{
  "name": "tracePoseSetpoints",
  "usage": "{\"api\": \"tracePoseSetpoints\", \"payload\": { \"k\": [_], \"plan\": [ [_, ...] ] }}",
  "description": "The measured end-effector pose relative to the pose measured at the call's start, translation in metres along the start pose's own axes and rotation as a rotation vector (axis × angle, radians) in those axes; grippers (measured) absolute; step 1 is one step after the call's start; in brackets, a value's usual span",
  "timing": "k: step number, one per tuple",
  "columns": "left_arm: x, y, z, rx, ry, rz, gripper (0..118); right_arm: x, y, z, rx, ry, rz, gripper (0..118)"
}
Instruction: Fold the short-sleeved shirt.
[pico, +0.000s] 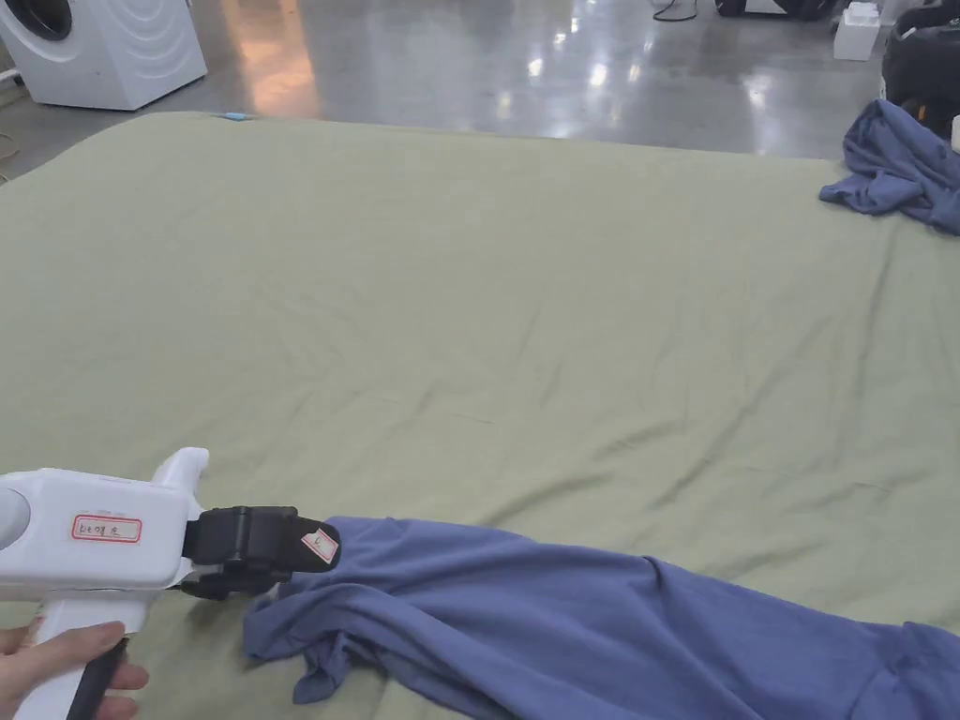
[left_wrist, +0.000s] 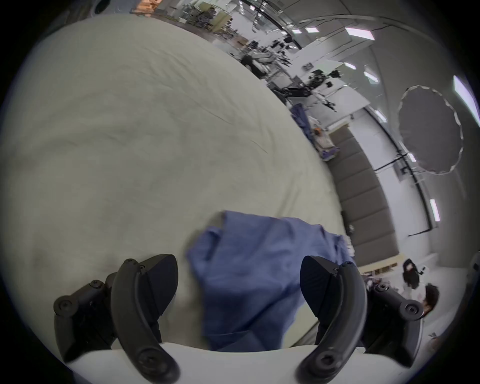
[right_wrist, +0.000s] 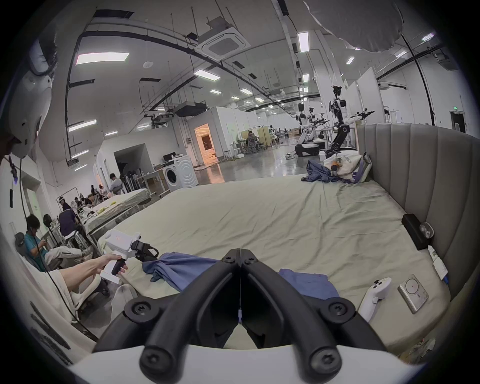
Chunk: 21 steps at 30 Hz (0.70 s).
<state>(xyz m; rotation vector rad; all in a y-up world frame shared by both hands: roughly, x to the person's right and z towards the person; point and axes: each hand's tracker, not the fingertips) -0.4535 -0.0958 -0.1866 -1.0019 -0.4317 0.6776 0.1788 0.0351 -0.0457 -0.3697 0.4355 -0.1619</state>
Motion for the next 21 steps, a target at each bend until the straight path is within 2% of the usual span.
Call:
{"api": "tracePoseSetpoints", "payload": {
  "k": [2, 7, 8, 9, 10, 11, 12, 14, 15, 16, 19, 21],
  "plan": [
    [0.006, -0.002, -0.018, -0.035, -0.059, -0.025, 105, -0.001, -0.002, -0.001, -0.010, 0.007, 0.004, 2],
    [0.034, 0.008, -0.054, -0.085, -0.030, -0.100, 104, -0.002, -0.005, -0.001, -0.029, 0.012, 0.005, 2],
    [0.038, 0.009, -0.055, -0.098, -0.023, -0.105, 91, -0.002, -0.005, -0.001, -0.030, 0.012, 0.003, 2],
    [0.044, 0.010, -0.055, -0.101, 0.021, -0.135, 56, -0.001, -0.006, -0.001, -0.031, 0.010, 0.001, 2],
    [0.049, 0.010, -0.053, -0.100, 0.061, -0.169, 13, 0.000, -0.006, 0.000, -0.033, 0.007, -0.001, 2],
    [0.050, 0.009, -0.053, -0.077, 0.099, -0.165, 13, 0.001, -0.007, 0.000, -0.033, 0.004, -0.004, 2],
    [0.049, 0.006, -0.052, -0.049, 0.051, -0.142, 13, 0.002, -0.007, 0.001, -0.032, 0.005, -0.008, 2],
    [0.056, 0.005, -0.059, -0.132, 0.043, -0.168, 13, 0.003, -0.008, 0.001, -0.038, 0.003, -0.012, 2],
    [0.065, 0.002, -0.062, -0.128, 0.122, -0.211, 13, 0.004, -0.008, 0.001, -0.039, 0.002, -0.012, 2],
    [0.064, 0.001, -0.056, -0.155, 0.127, -0.234, 14, 0.004, -0.008, 0.000, -0.041, 0.003, -0.013, 2],
    [0.054, 0.011, -0.036, -0.122, 0.160, -0.198, 13, 0.006, -0.008, 0.000, -0.042, 0.006, -0.018, 2],
    [0.052, 0.017, -0.016, -0.125, 0.250, -0.206, 13, 0.006, -0.008, 0.000, -0.041, 0.005, -0.016, 2]
  ]
}}
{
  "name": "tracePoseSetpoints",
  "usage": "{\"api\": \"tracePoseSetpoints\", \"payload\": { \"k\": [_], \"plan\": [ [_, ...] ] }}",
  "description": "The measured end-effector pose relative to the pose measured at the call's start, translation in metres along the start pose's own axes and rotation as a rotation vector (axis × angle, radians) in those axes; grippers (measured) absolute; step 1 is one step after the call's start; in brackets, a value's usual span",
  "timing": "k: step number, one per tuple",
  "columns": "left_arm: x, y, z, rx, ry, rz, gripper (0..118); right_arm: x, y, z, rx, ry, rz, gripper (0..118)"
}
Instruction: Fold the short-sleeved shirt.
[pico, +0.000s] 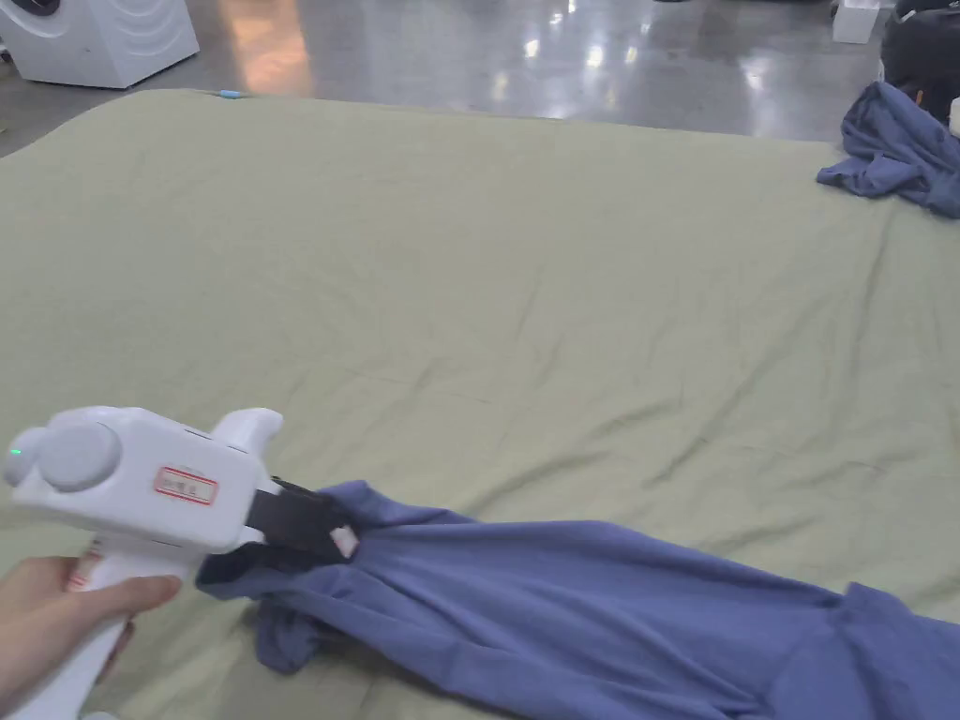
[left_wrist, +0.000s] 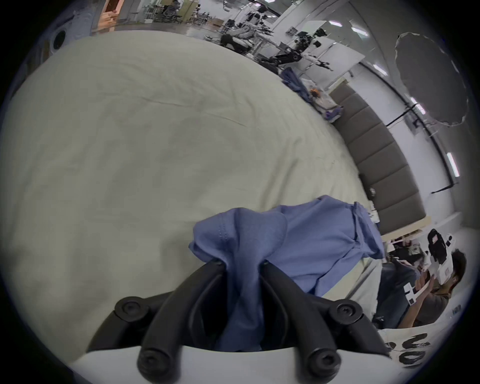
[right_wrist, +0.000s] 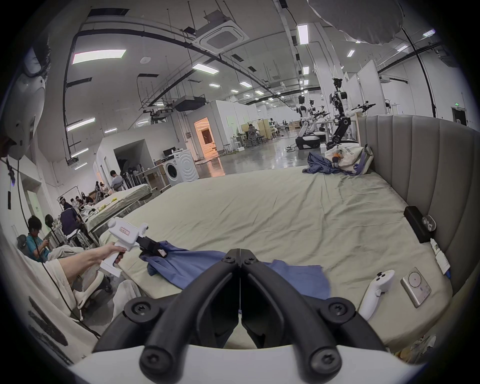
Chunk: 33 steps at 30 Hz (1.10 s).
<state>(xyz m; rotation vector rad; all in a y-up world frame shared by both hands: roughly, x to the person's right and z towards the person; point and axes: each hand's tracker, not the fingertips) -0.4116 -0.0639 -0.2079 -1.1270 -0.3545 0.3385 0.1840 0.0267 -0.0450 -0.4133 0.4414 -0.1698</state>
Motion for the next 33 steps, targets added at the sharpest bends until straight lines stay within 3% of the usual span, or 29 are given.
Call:
{"api": "tracePoseSetpoints", "payload": {
  "k": [8, 13, 16, 22, 25, 26, 27, 28, 30, 33],
  "plan": [
    [-0.049, 0.011, 0.080, 0.046, 0.323, 0.093, 14, 0.009, -0.003, 0.004, 0.021, -0.005, -0.015, 2],
    [0.023, 0.010, 0.078, 0.068, 0.135, -0.013, 13, 0.010, -0.003, 0.004, 0.048, 0.001, -0.026, 2],
    [0.085, 0.018, 0.038, 0.003, -0.025, -0.112, 13, 0.011, -0.003, 0.003, 0.051, 0.012, -0.033, 2],
    [0.159, 0.033, -0.069, -0.126, -0.108, -0.187, 14, 0.014, -0.004, 0.004, 0.049, 0.017, -0.040, 2],
    [0.173, 0.035, -0.097, -0.172, -0.057, -0.223, 22, 0.015, -0.006, 0.007, 0.049, 0.015, -0.045, 2],
    [0.172, 0.034, -0.097, -0.156, -0.081, -0.203, 45, 0.016, -0.006, 0.008, 0.050, 0.016, -0.048, 2],
    [0.173, 0.034, -0.095, -0.143, -0.122, -0.166, 77, 0.017, -0.006, 0.008, 0.050, 0.013, -0.048, 2],
    [0.172, 0.033, -0.089, -0.110, -0.167, -0.140, 88, 0.017, -0.006, 0.009, 0.051, 0.009, -0.048, 2],
    [0.174, 0.032, -0.068, -0.044, -0.236, -0.118, 88, 0.019, -0.005, 0.009, 0.052, 0.006, -0.051, 2],
    [0.181, 0.030, -0.026, 0.061, -0.217, -0.172, 88, 0.021, -0.006, 0.008, 0.054, 0.010, -0.054, 2]
  ]
}}
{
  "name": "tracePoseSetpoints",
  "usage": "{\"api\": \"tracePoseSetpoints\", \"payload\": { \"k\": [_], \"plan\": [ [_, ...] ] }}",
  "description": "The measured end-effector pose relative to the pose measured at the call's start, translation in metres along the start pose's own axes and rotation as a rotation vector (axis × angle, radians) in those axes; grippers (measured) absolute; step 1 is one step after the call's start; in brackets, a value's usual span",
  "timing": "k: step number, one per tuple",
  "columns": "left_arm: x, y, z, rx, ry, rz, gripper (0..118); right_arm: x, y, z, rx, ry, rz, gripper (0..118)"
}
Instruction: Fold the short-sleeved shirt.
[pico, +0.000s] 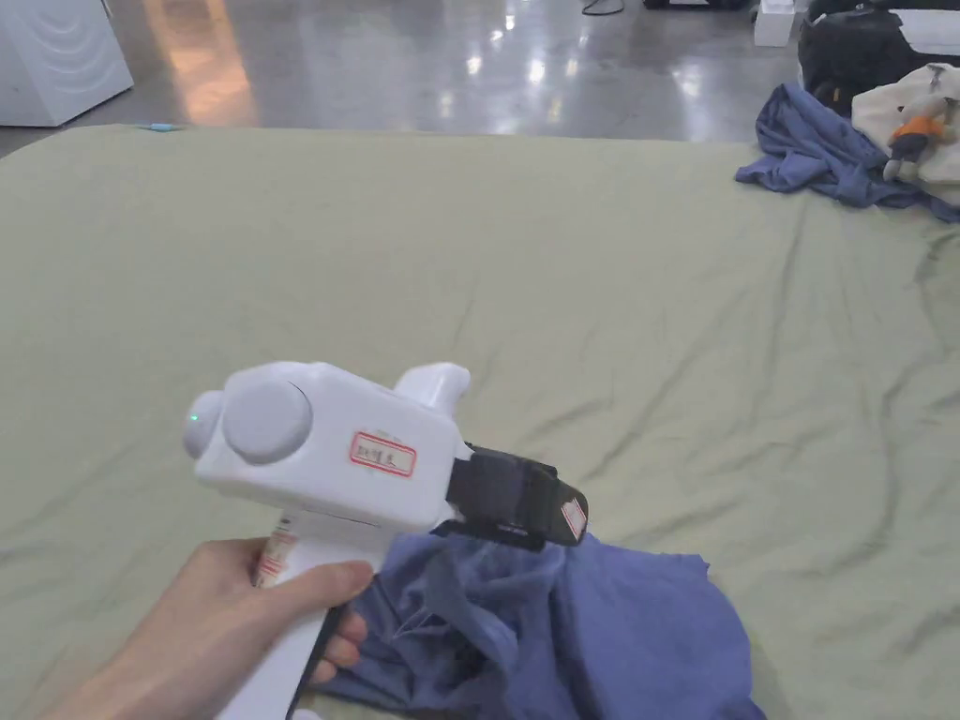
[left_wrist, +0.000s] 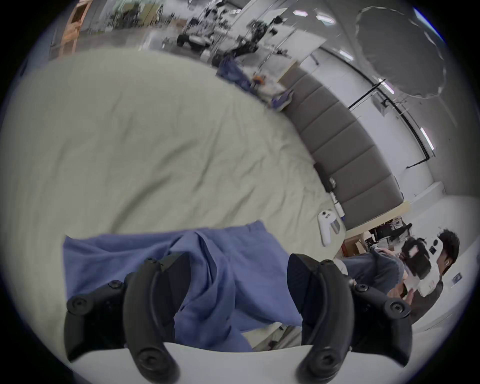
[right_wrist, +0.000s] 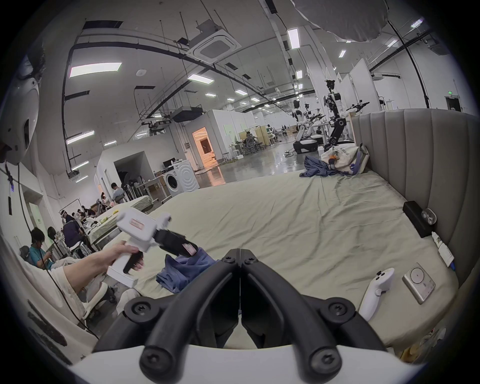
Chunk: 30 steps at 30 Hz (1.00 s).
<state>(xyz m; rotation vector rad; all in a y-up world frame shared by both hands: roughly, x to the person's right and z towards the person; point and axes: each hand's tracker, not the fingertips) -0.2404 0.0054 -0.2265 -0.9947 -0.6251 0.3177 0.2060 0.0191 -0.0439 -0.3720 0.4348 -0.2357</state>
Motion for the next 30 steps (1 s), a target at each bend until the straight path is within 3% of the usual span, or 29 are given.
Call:
{"api": "tracePoseSetpoints", "payload": {
  "k": [2, 3, 4, 5, 7, 9, 11, 14, 18, 20, 23, 26, 30],
  "plan": [
    [0.006, -0.002, 0.031, 0.074, 0.001, -0.014, 86, 0.000, -0.001, -0.002, -0.001, 0.007, -0.003, 2],
    [0.004, -0.003, 0.047, 0.081, -0.031, -0.037, 79, 0.000, -0.002, -0.004, -0.004, 0.012, -0.006, 2],
    [0.005, -0.002, 0.054, 0.077, -0.008, -0.055, 46, 0.000, -0.003, -0.006, -0.006, 0.014, -0.008, 2],
    [0.007, -0.006, 0.063, 0.093, 0.047, -0.092, 2, -0.001, -0.004, -0.007, -0.010, 0.019, -0.011, 2],
    [0.006, -0.013, 0.066, 0.159, 0.179, -0.154, 0, -0.004, -0.005, -0.008, -0.017, 0.028, -0.004, 2],
    [-0.013, -0.006, 0.046, -0.014, 0.243, -0.105, 0, -0.008, -0.005, -0.008, -0.021, 0.033, 0.005, 2],
    [-0.026, -0.019, 0.017, -0.045, 0.314, -0.094, 0, -0.008, -0.006, -0.006, -0.017, 0.041, 0.005, 2],
    [-0.047, -0.038, -0.022, -0.148, 0.151, -0.012, 0, -0.008, -0.007, -0.006, -0.019, 0.042, 0.005, 2],
    [-0.014, -0.053, -0.069, -0.171, 0.084, -0.120, 0, -0.006, -0.009, -0.013, -0.038, 0.032, 0.001, 2],
    [-0.007, -0.048, -0.084, -0.174, 0.020, -0.089, 0, -0.005, -0.010, -0.014, -0.047, 0.028, -0.003, 2],
    [-0.002, -0.050, -0.108, -0.194, 0.069, -0.116, 0, -0.006, -0.013, -0.015, -0.059, 0.027, -0.009, 2],
    [-0.011, -0.046, -0.094, -0.173, 0.031, -0.059, 0, -0.007, -0.014, -0.015, -0.065, 0.023, -0.002, 2],
    [0.007, -0.055, -0.052, -0.073, 0.094, -0.126, 0, -0.010, -0.012, -0.021, -0.059, 0.037, -0.001, 2]
  ]
}}
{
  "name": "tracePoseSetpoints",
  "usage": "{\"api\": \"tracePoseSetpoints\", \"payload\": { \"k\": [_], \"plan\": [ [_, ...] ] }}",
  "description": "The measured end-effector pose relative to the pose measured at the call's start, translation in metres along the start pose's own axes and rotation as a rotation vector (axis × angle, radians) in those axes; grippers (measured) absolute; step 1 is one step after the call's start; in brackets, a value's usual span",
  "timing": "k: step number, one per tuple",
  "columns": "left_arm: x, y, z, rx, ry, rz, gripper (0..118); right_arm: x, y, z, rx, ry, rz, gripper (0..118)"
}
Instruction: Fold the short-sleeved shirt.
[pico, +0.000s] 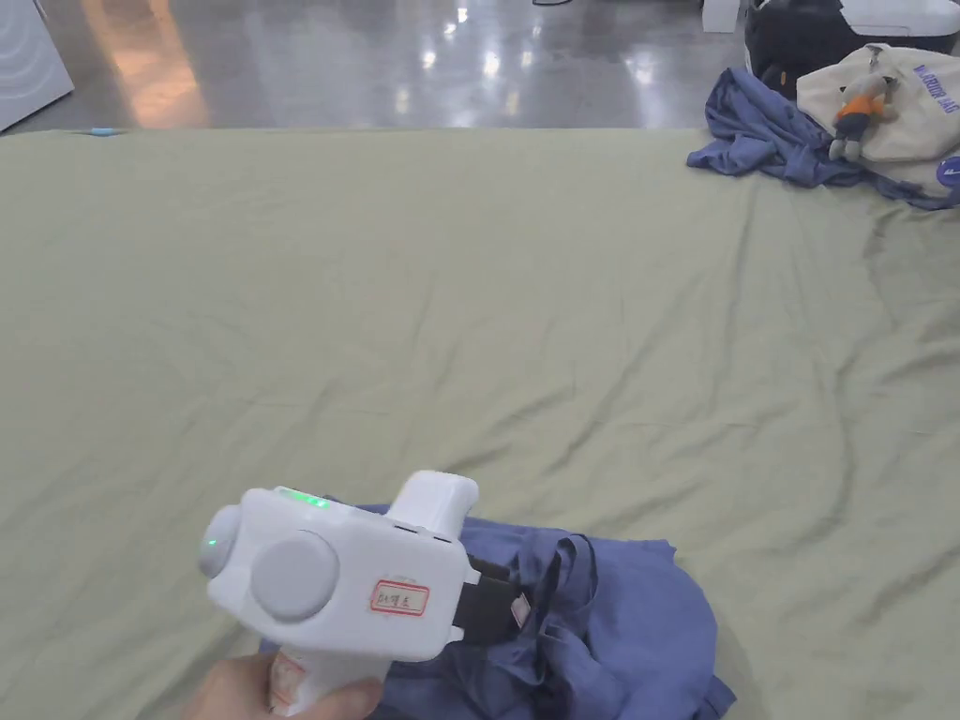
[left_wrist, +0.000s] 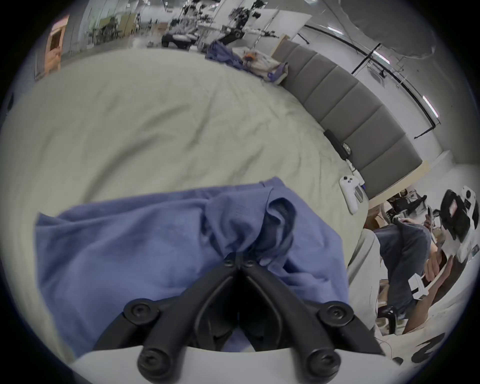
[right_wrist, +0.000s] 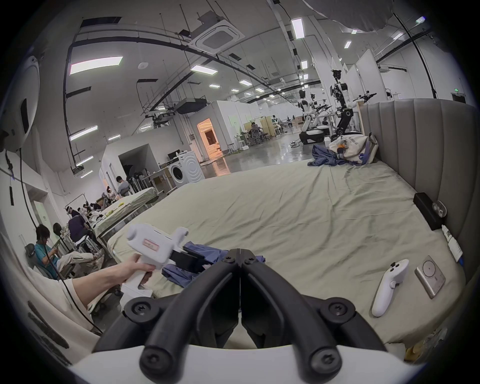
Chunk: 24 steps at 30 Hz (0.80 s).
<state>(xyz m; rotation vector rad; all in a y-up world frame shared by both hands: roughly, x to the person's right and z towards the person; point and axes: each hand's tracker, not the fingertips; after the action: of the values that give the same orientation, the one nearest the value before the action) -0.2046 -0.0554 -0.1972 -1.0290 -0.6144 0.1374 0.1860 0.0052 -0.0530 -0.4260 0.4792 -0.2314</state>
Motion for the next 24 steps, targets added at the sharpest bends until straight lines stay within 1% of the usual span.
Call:
{"api": "tracePoseSetpoints", "payload": {
  "k": [2, 4, 6, 9, 12, 13, 14, 16, 19, 21, 22, 23, 24],
  "plan": [
    [0.002, -0.009, 0.032, 0.092, 0.013, 0.008, 0, -0.002, 0.002, -0.002, 0.010, 0.006, 0.006, 2],
    [0.009, -0.025, 0.067, 0.220, 0.071, -0.002, 0, -0.005, 0.003, -0.005, 0.028, 0.011, 0.013, 2],
    [0.024, -0.051, 0.100, 0.392, 0.194, -0.041, 0, -0.008, 0.005, -0.009, 0.036, 0.017, 0.020, 2],
    [0.047, -0.093, 0.133, 0.604, 0.389, -0.055, 0, -0.015, 0.007, -0.013, 0.045, 0.023, 0.030, 2],
    [0.062, -0.123, 0.147, 0.667, 0.516, -0.078, 0, -0.019, 0.009, -0.017, 0.041, 0.031, 0.042, 2],
    [0.065, -0.127, 0.150, 0.657, 0.541, -0.086, 0, -0.019, 0.009, -0.017, 0.042, 0.033, 0.045, 2],
    [0.067, -0.128, 0.151, 0.592, 0.555, -0.102, 0, -0.019, 0.010, -0.019, 0.032, 0.043, 0.047, 2],
    [0.061, -0.130, 0.146, 0.557, 0.584, -0.105, 0, -0.020, 0.010, -0.022, 0.030, 0.051, 0.048, 2],
    [0.040, -0.124, 0.142, 0.498, 0.519, -0.036, 0, -0.022, 0.012, -0.027, 0.023, 0.054, 0.057, 2],
    [0.017, -0.108, 0.135, 0.431, 0.461, 0.017, 0, -0.022, 0.012, -0.028, 0.019, 0.059, 0.053, 2],
    [0.008, -0.104, 0.130, 0.426, 0.447, 0.026, 0, -0.022, 0.012, -0.029, 0.018, 0.058, 0.052, 2],
    [-0.005, -0.094, 0.125, 0.370, 0.422, 0.041, 0, -0.022, 0.012, -0.030, 0.014, 0.055, 0.053, 2],
    [-0.024, -0.082, 0.122, 0.320, 0.343, 0.077, 0, -0.022, 0.012, -0.030, 0.009, 0.050, 0.055, 2]
  ]
}}
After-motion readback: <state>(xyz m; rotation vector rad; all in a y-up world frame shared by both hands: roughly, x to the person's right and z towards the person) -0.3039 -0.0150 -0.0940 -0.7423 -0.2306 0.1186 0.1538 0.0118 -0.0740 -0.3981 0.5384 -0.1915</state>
